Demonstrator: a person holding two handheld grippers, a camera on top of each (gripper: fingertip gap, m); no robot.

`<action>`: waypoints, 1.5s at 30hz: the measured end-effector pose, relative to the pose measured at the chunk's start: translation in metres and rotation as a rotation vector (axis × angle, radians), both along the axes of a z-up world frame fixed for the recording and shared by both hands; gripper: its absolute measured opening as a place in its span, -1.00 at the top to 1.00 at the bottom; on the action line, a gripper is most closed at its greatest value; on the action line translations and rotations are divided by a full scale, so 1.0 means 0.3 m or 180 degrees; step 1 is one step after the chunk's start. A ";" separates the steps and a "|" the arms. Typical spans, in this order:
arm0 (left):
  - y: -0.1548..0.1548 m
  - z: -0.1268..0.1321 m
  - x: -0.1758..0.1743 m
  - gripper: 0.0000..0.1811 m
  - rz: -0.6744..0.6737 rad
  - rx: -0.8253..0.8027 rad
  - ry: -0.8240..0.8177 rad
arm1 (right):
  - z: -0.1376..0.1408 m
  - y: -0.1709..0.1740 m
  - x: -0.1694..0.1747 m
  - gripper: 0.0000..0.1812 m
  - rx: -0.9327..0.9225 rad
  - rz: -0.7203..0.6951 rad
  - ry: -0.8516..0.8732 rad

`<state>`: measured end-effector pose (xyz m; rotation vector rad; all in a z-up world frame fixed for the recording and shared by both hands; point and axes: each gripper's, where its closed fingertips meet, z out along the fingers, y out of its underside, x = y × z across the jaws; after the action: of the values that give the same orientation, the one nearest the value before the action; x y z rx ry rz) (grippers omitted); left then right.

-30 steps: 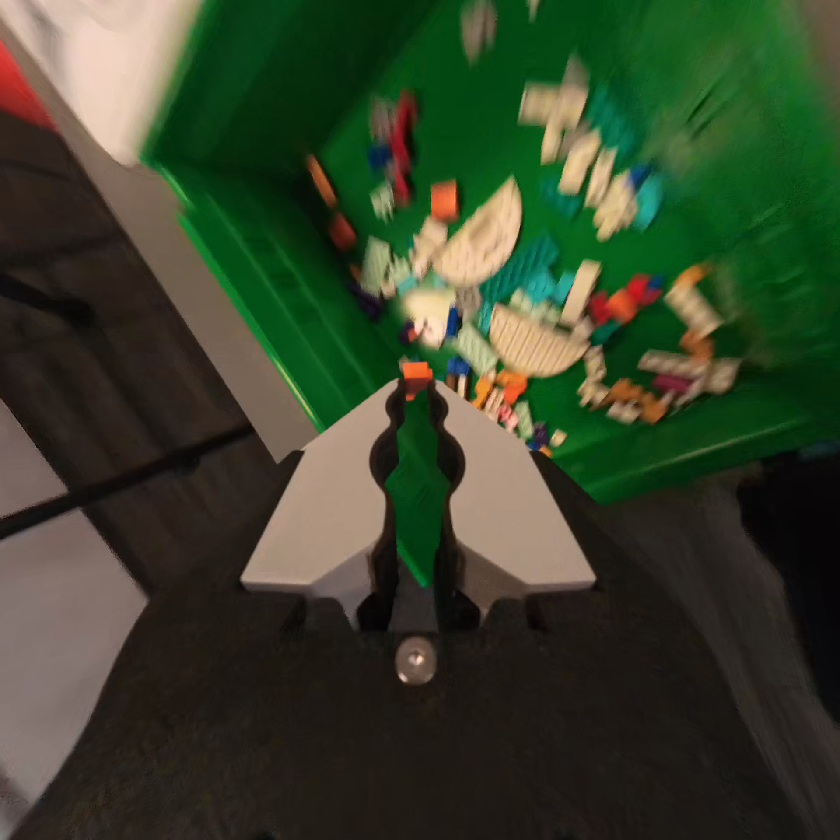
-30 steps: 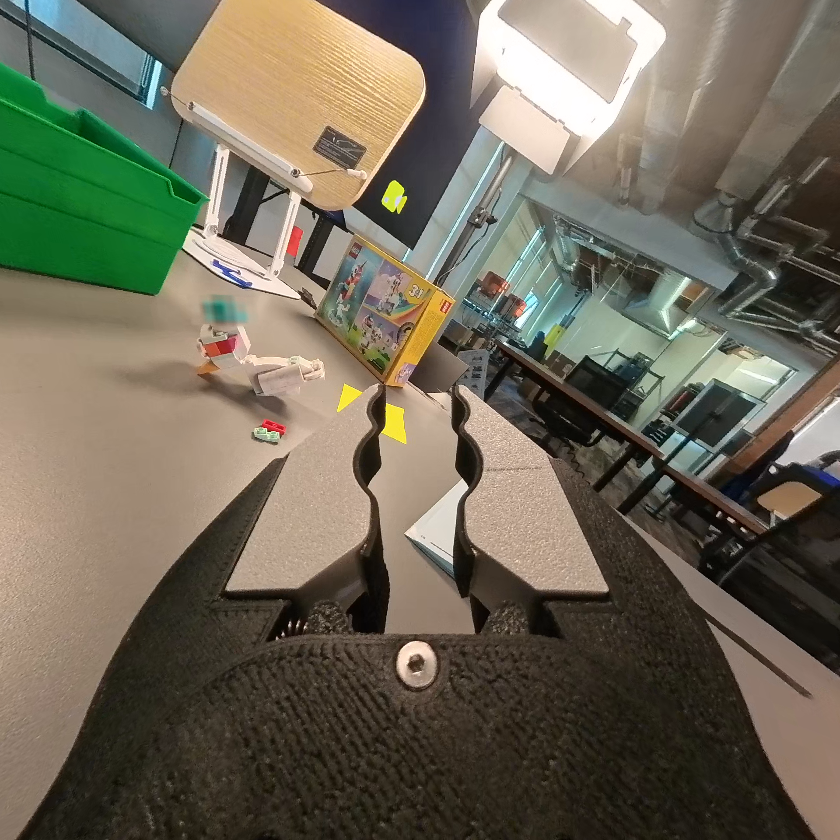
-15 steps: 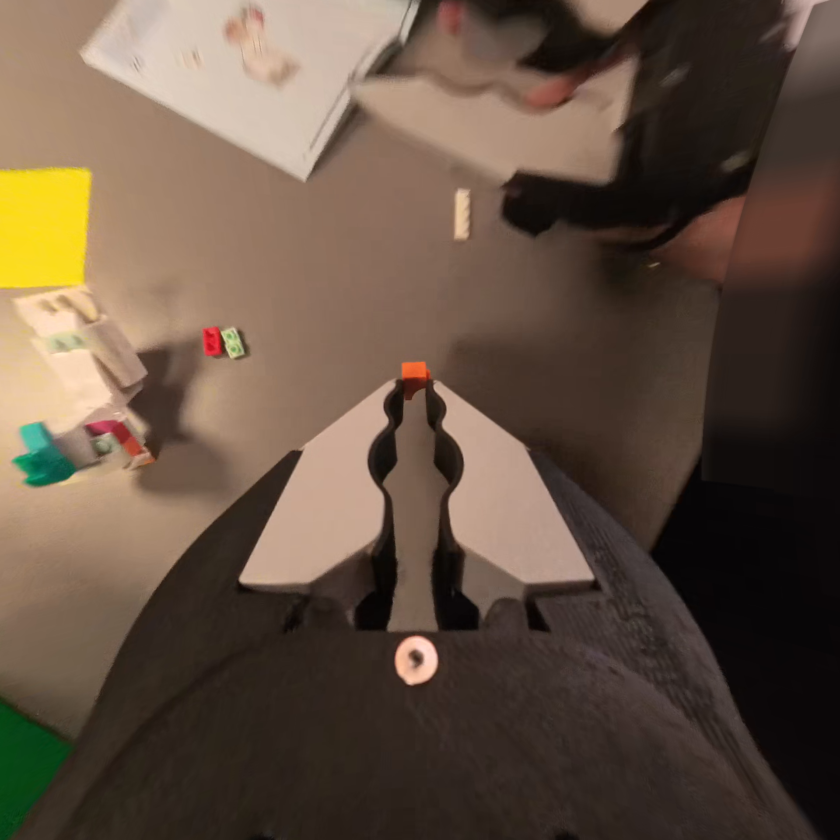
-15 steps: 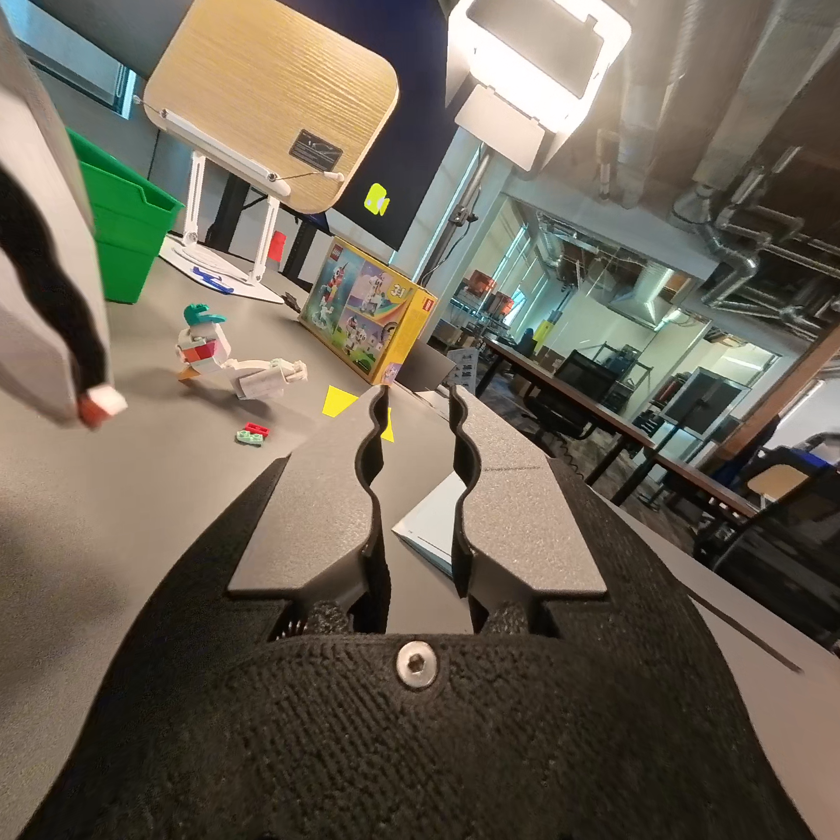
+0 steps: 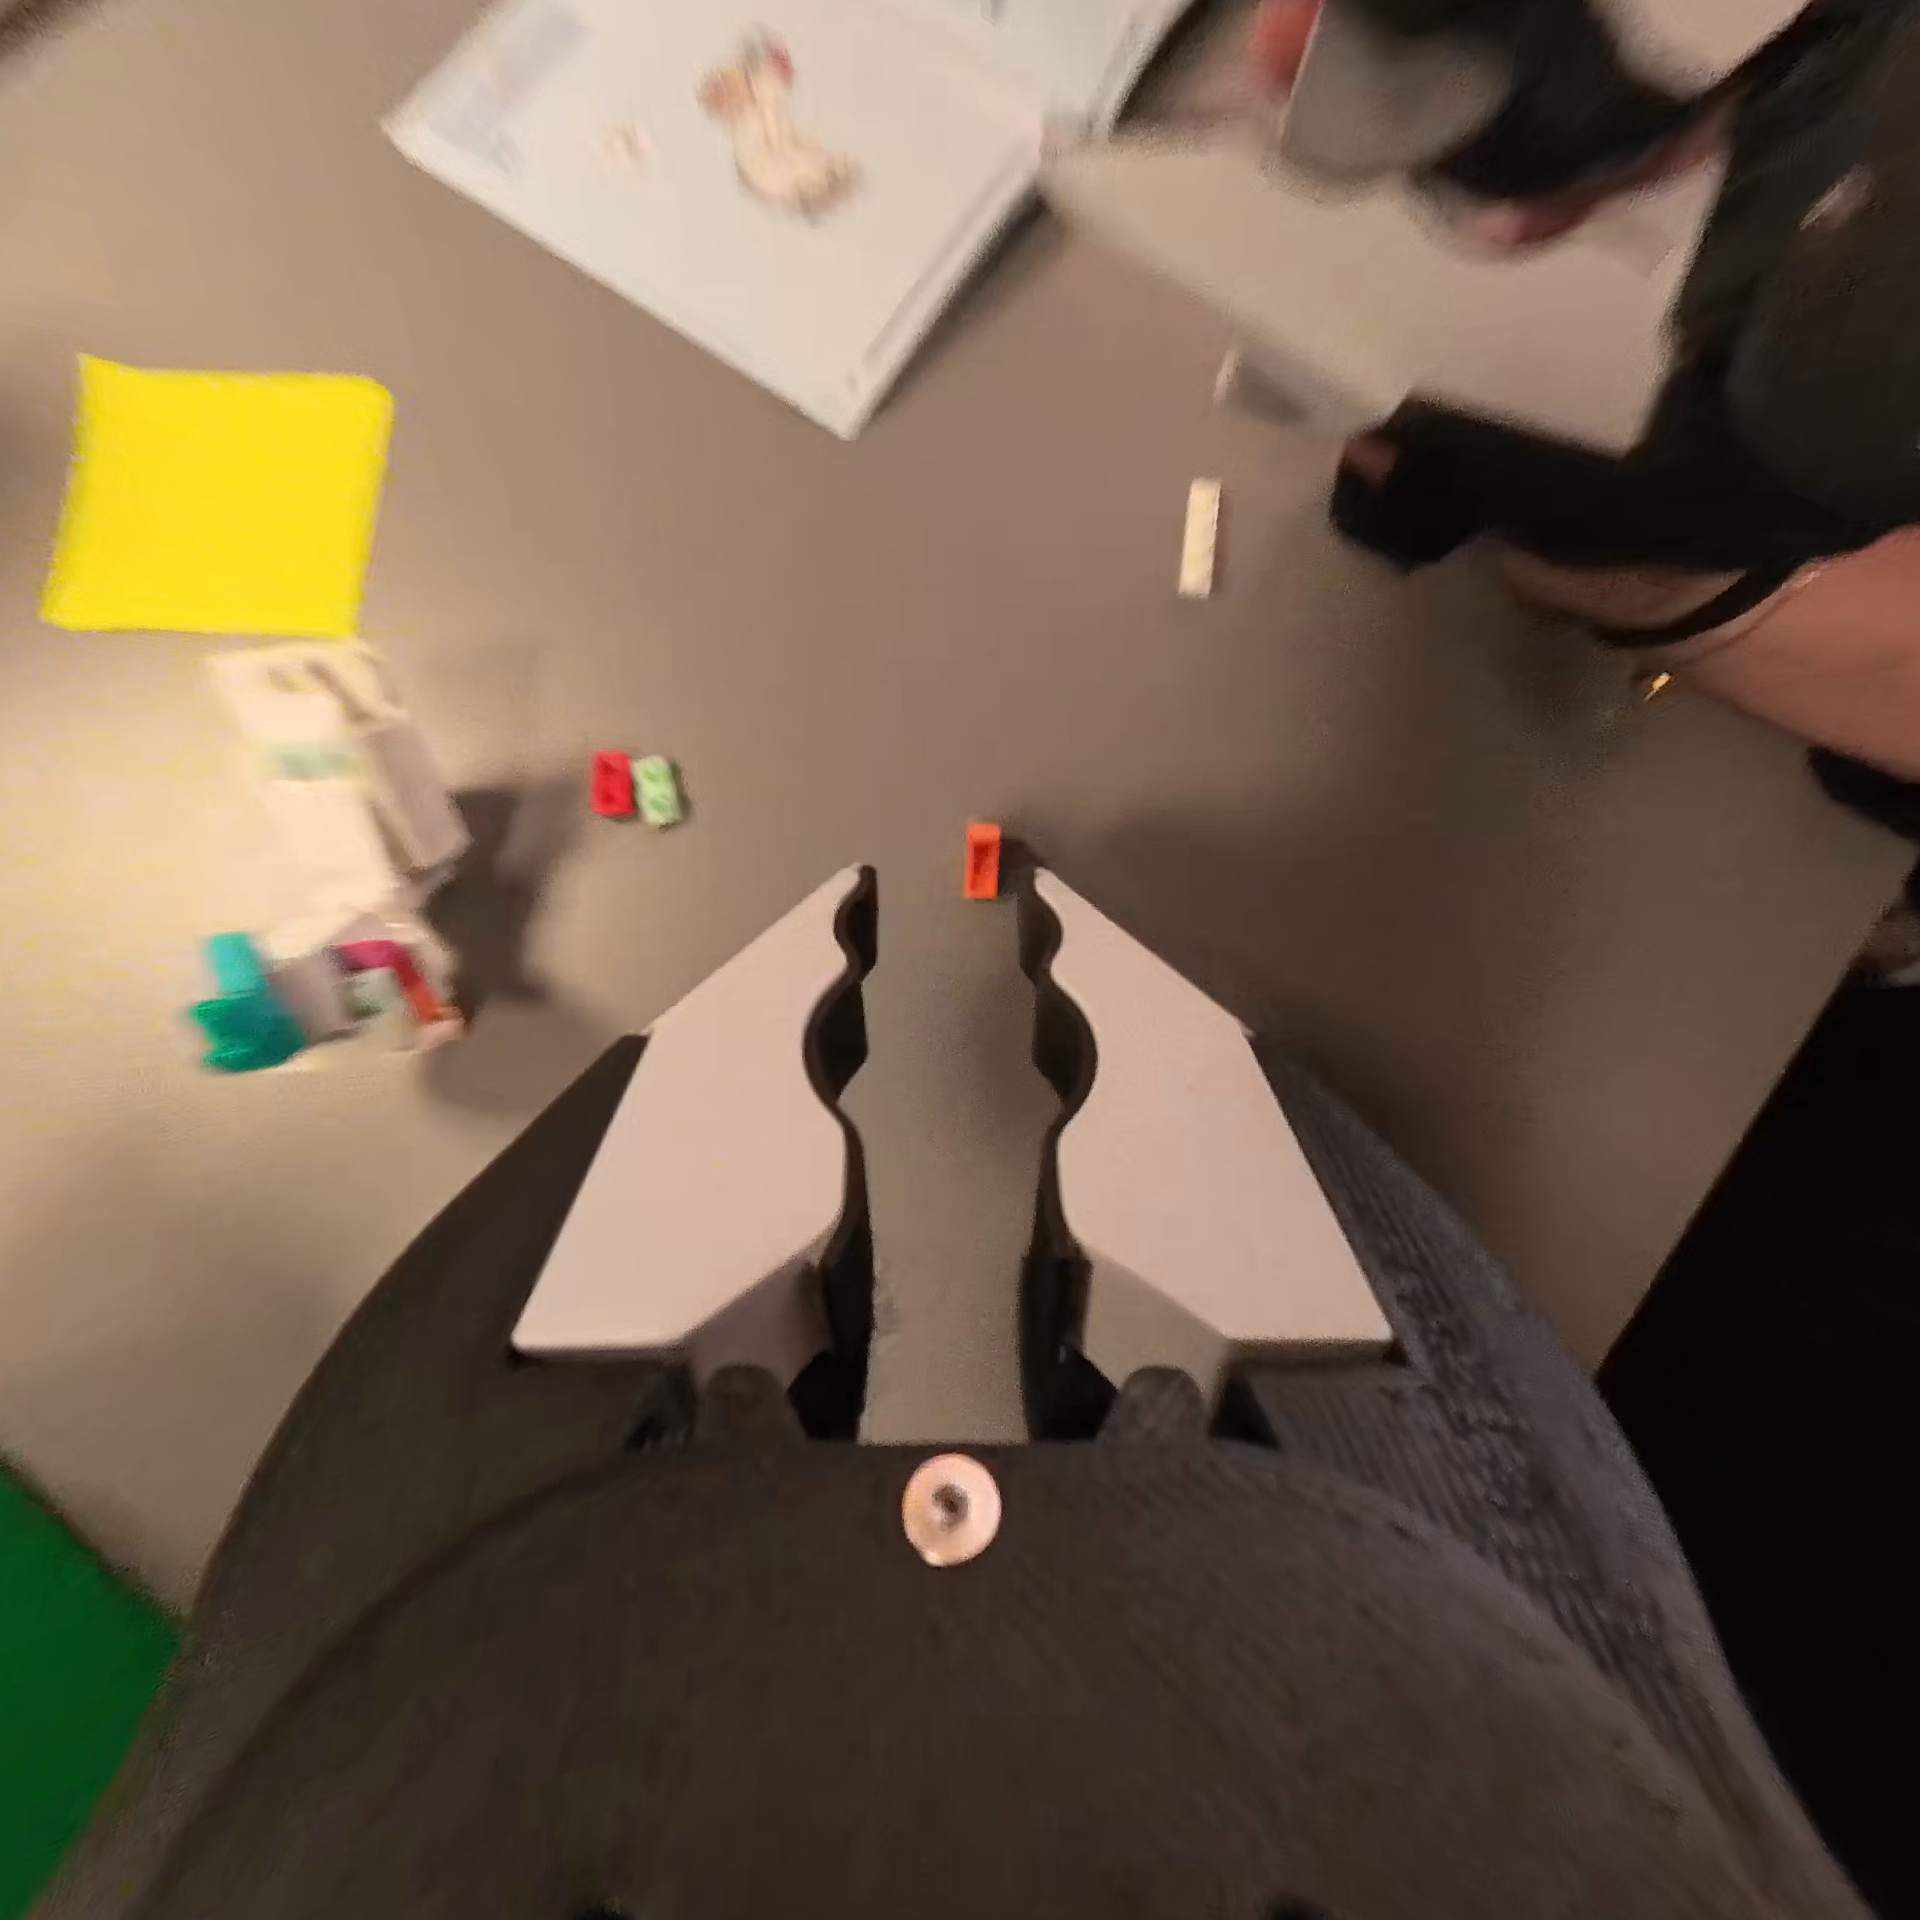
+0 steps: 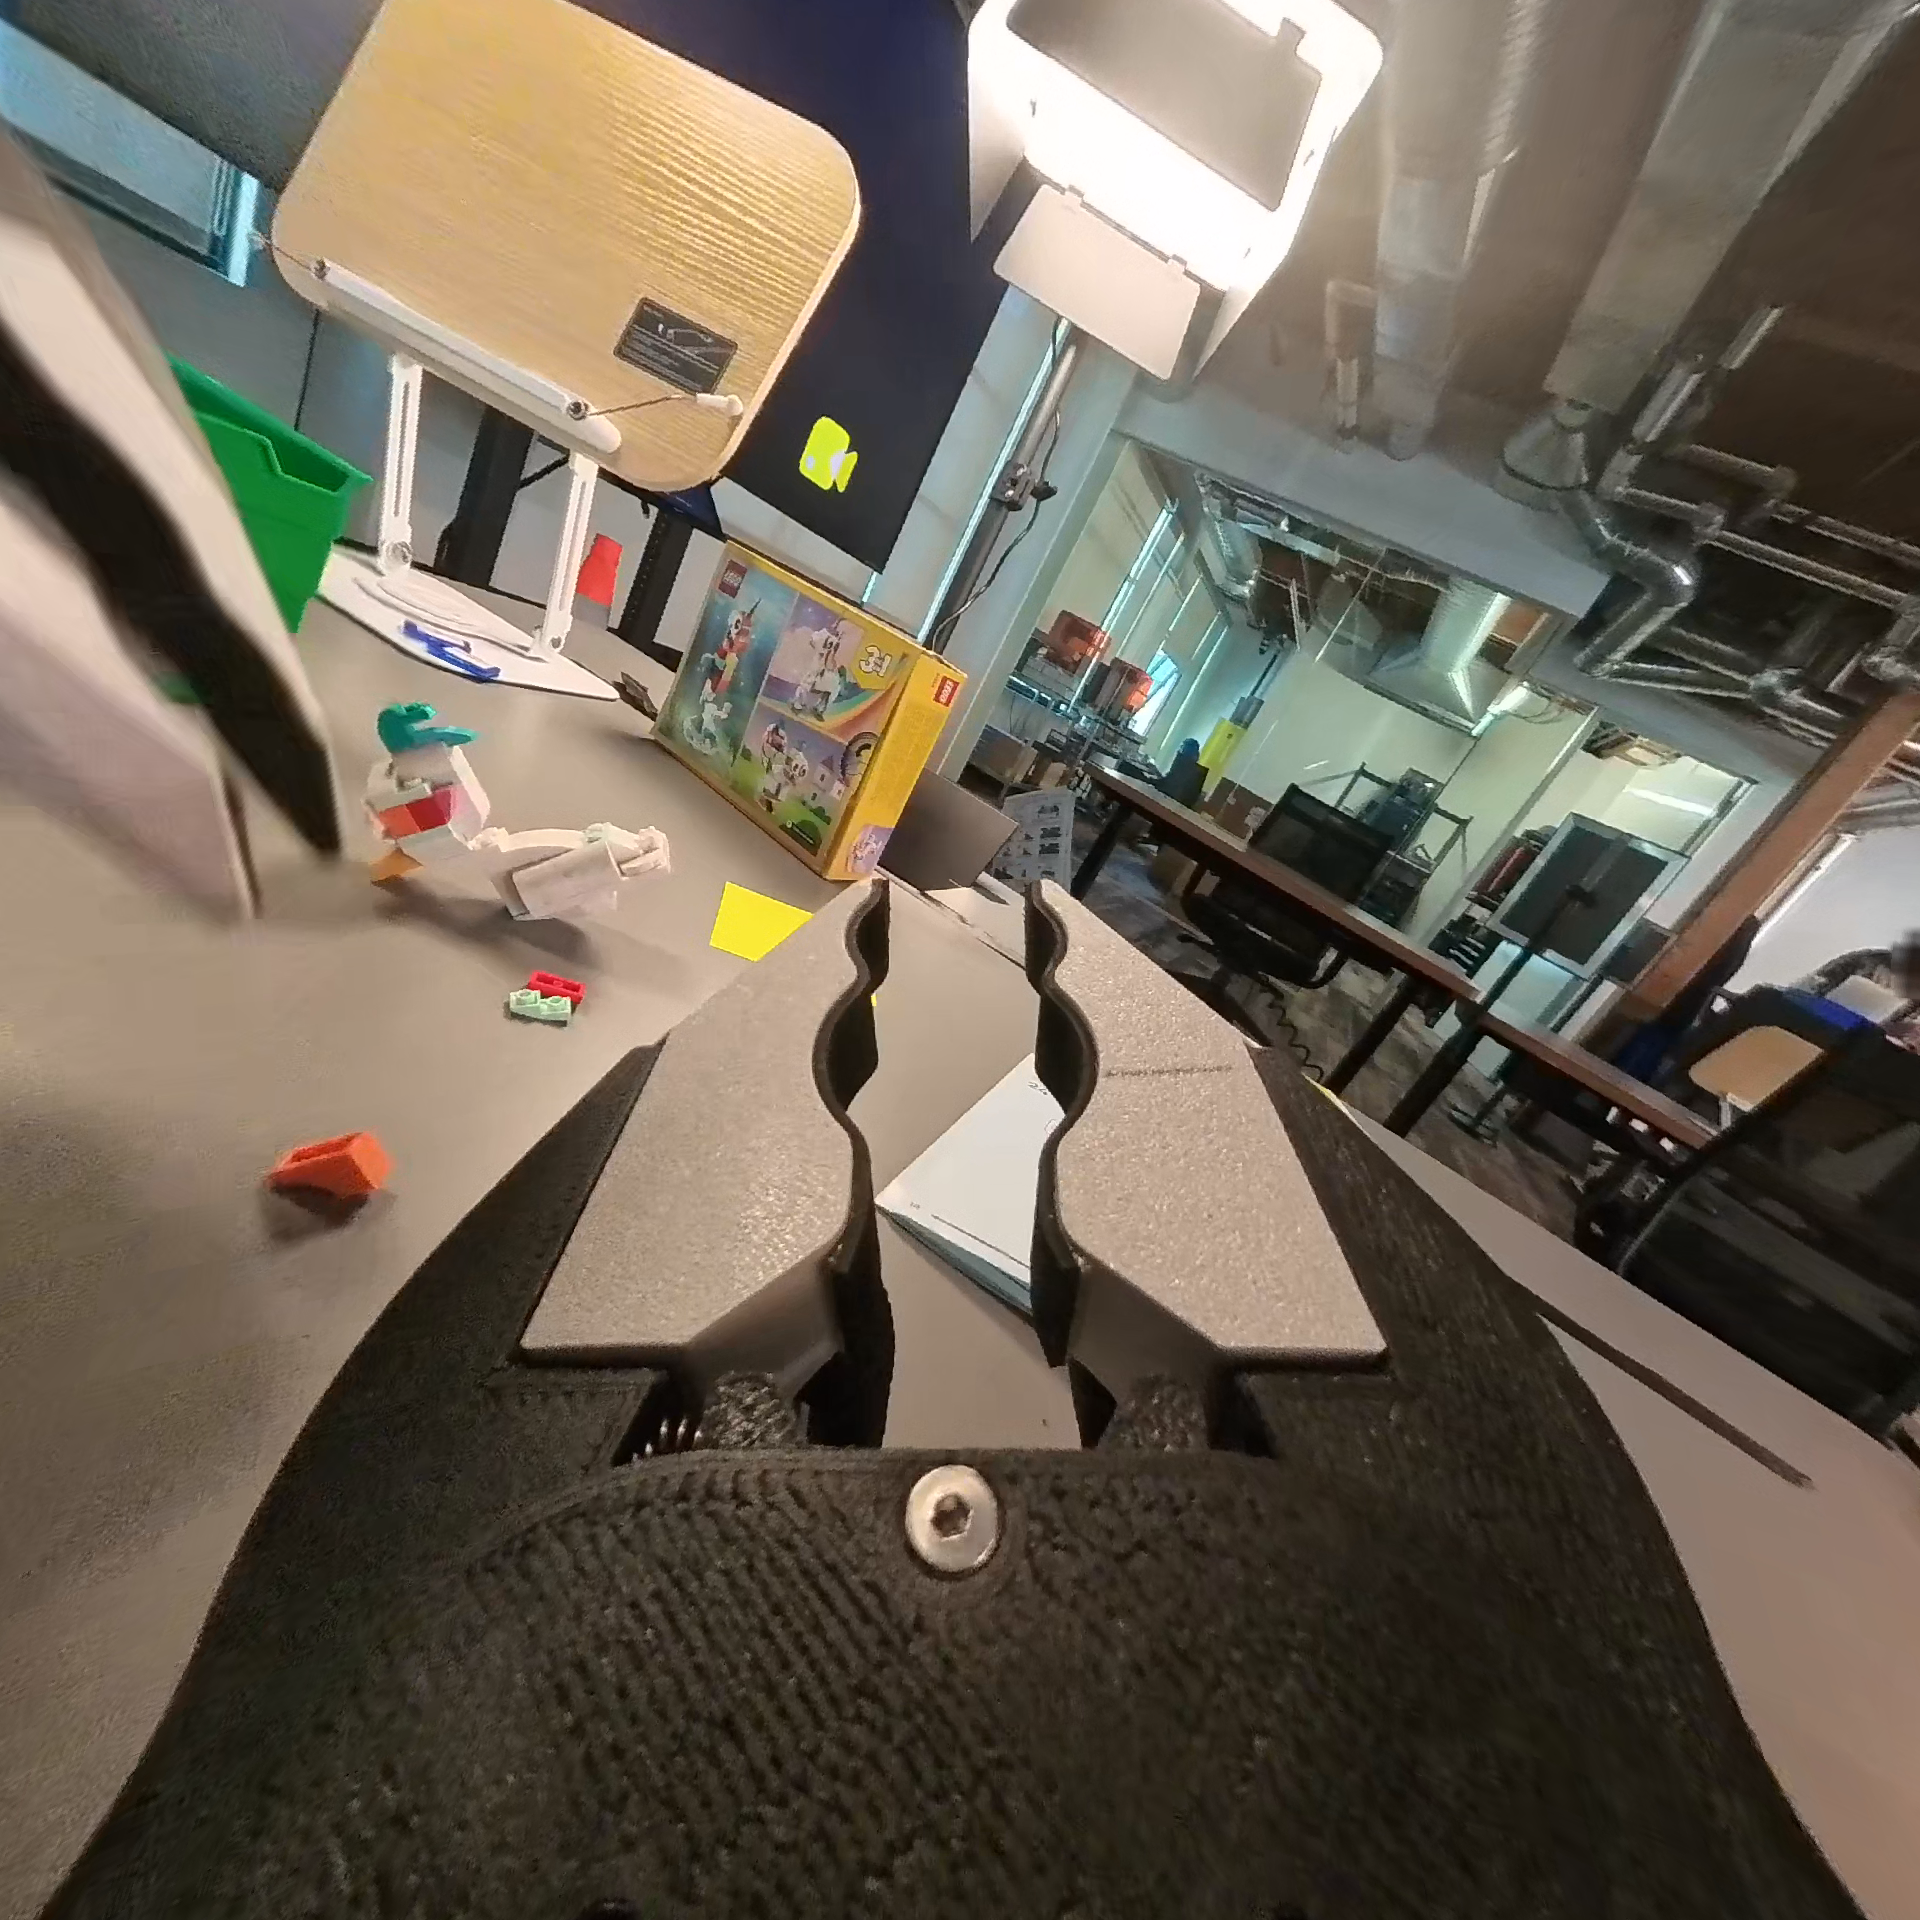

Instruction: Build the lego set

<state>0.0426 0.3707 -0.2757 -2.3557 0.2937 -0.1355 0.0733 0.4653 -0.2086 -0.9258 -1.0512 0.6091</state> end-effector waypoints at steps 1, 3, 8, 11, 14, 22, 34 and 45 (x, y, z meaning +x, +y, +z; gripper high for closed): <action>-0.013 0.063 -0.015 0.72 0.0034 0.0203 0.0007 | 0.000 -0.001 0.000 0.74 0.0002 0.0000 -0.0002; -0.061 0.195 -0.052 0.72 0.0097 0.0584 0.0001 | 0.000 -0.001 0.000 0.74 0.0000 0.0003 -0.0003; -0.260 0.411 -0.241 0.72 0.0616 0.1050 -0.0074 | -0.001 -0.012 -0.005 0.74 0.0018 0.0042 -0.0016; -0.399 0.443 -0.393 0.72 0.1137 0.1083 -0.0093 | -0.003 -0.020 -0.008 0.74 0.0066 0.0056 -0.0043; -0.536 0.428 -0.518 0.72 0.1640 0.1032 -0.0224 | -0.005 -0.021 -0.010 0.74 0.0069 0.0060 -0.0056; -0.753 0.348 -0.672 0.72 0.2376 0.0951 -0.0559 | -0.006 -0.013 -0.009 0.74 0.0056 0.0036 -0.0056; -0.734 0.262 -0.694 0.71 0.2282 0.0696 -0.0545 | -0.012 -0.016 -0.013 0.74 0.0120 0.0015 -0.0107; -0.769 0.175 -0.809 0.68 0.2309 0.0002 0.0072 | -0.007 -0.008 -0.010 0.74 0.0053 0.0005 -0.0065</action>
<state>-0.2002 0.1401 -0.2230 -2.3148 -0.5523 0.2393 0.0701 0.4629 -0.2108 -0.9183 -1.0738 0.5925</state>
